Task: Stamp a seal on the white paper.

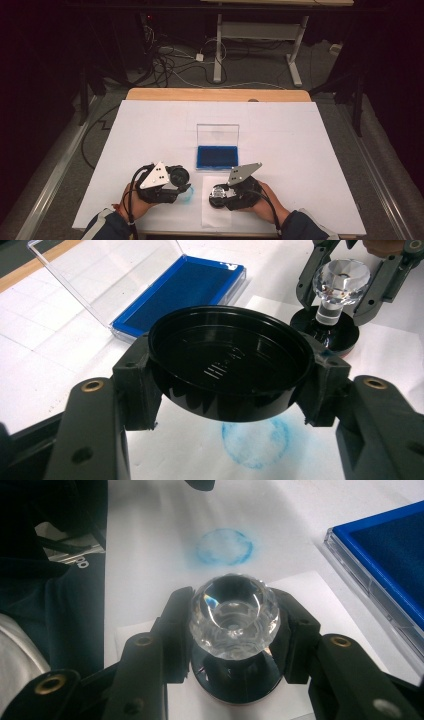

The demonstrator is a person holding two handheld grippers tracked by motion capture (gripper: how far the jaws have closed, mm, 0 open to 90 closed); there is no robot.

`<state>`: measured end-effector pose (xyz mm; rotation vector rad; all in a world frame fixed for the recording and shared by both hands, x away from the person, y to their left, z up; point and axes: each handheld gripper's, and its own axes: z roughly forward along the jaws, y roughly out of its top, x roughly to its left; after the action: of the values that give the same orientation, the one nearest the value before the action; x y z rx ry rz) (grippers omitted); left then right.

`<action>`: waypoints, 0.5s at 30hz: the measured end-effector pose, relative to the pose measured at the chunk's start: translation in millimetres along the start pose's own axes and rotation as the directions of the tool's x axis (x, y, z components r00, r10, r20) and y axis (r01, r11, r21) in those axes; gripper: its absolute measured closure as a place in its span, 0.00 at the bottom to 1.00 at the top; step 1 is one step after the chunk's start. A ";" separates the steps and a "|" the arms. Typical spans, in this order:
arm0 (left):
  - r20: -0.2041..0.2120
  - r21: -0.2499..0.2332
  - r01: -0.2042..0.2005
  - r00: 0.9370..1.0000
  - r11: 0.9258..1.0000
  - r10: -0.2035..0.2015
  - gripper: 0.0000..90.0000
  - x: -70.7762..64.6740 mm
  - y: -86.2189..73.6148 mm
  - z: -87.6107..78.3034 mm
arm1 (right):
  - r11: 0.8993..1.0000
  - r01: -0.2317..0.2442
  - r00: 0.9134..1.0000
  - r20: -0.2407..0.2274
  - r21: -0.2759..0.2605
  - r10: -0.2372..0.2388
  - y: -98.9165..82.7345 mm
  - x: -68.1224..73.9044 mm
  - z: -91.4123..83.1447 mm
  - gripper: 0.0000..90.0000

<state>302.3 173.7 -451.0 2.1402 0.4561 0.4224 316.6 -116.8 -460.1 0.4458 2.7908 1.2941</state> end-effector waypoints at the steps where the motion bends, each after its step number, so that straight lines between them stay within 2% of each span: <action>1: 0.001 0.003 -0.001 1.000 1.000 0.001 0.40 0.0 0.1 0.0 | 1.000 0.000 1.000 0.001 0.000 0.000 0.0 0.0 0.0 0.64; 4: 0.001 0.003 -0.002 1.000 1.000 0.002 0.40 0.0 0.0 0.0 | 1.000 -0.011 1.000 0.005 -0.001 0.011 0.1 1.0 0.0 0.64; 9: 0.001 0.006 -0.003 1.000 1.000 0.003 0.40 -0.2 0.3 0.2 | 1.000 0.006 1.000 0.006 0.003 -0.006 0.2 0.8 -0.1 0.64; 15: 0.003 0.008 -0.005 1.000 1.000 0.005 0.40 -0.9 0.6 0.3 | 1.000 -0.001 1.000 0.004 0.001 0.001 -0.1 0.5 0.2 0.64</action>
<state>301.8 172.8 -450.8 2.1503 0.4512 0.4205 316.0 -116.6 -460.3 0.4497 2.7885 1.2902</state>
